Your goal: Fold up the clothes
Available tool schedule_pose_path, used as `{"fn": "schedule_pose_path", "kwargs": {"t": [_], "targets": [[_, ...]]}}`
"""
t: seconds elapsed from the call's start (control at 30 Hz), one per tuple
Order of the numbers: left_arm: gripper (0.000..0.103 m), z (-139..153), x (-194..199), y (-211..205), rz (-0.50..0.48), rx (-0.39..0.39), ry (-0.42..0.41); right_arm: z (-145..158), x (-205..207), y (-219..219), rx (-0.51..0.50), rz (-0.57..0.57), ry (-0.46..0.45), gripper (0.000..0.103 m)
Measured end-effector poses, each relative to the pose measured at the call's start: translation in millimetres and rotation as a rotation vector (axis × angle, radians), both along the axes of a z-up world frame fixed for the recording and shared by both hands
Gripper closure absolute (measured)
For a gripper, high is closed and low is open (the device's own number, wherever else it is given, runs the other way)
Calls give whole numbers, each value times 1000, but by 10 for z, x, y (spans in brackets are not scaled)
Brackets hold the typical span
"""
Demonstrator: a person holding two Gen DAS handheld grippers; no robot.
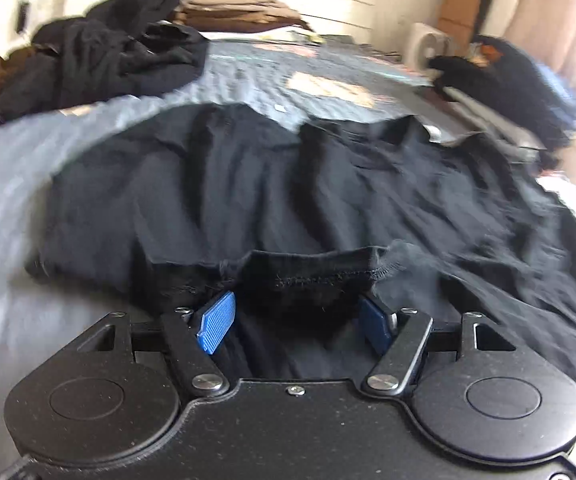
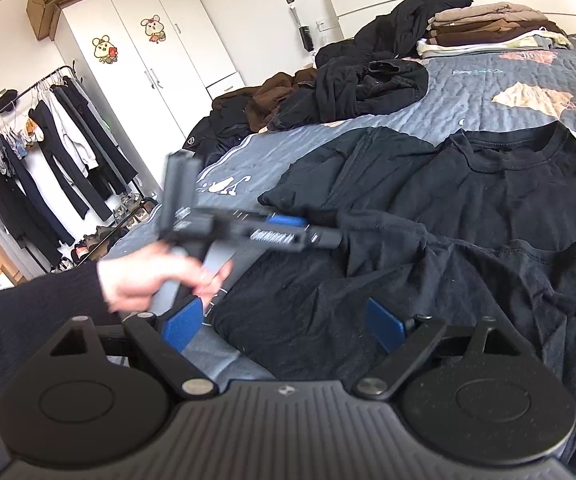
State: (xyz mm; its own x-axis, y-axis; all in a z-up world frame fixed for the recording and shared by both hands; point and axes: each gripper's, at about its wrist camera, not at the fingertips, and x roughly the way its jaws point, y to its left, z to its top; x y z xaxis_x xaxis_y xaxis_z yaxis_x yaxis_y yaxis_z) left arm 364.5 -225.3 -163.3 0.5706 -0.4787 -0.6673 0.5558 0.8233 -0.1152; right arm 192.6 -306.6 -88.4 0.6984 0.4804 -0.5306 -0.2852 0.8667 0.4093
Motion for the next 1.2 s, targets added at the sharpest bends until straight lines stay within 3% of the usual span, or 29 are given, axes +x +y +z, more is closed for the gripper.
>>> {"fn": "schedule_pose_path", "kwargs": {"t": [0.1, 0.27, 0.4, 0.43, 0.47, 0.53, 0.7, 0.77, 1.0, 1.2], "targets": [[36, 54, 97, -49, 61, 3, -54, -15, 0, -66, 10, -10, 4, 14], [36, 198, 7, 120, 116, -62, -22, -25, -6, -227, 23, -44, 4, 14], [33, 319, -479, 181, 25, -78, -33, 5, -42, -424, 16, -92, -7, 14], [25, 335, -592, 214, 25, -70, -57, 16, -56, -482, 15, -110, -11, 14], [16, 334, -624, 288, 58, -86, -59, 24, -65, -524, 19, -124, -14, 14], [15, 321, -619, 478, 149, -142, -40, 37, -77, -584, 36, -147, -18, 14], [17, 140, -250, 1084, 472, -463, 133, 71, -108, -735, 79, -203, -29, 14], [18, 50, -88, 1203, 563, -550, 181, 69, -97, -744, 83, -200, -34, 14], [20, -243, 328, 1163, 663, -660, 252, 12, -75, -739, 95, -182, -21, 14], [20, -396, 405, 1086, 709, -676, 237, -68, -48, -754, 95, -179, -1, 14]]}}
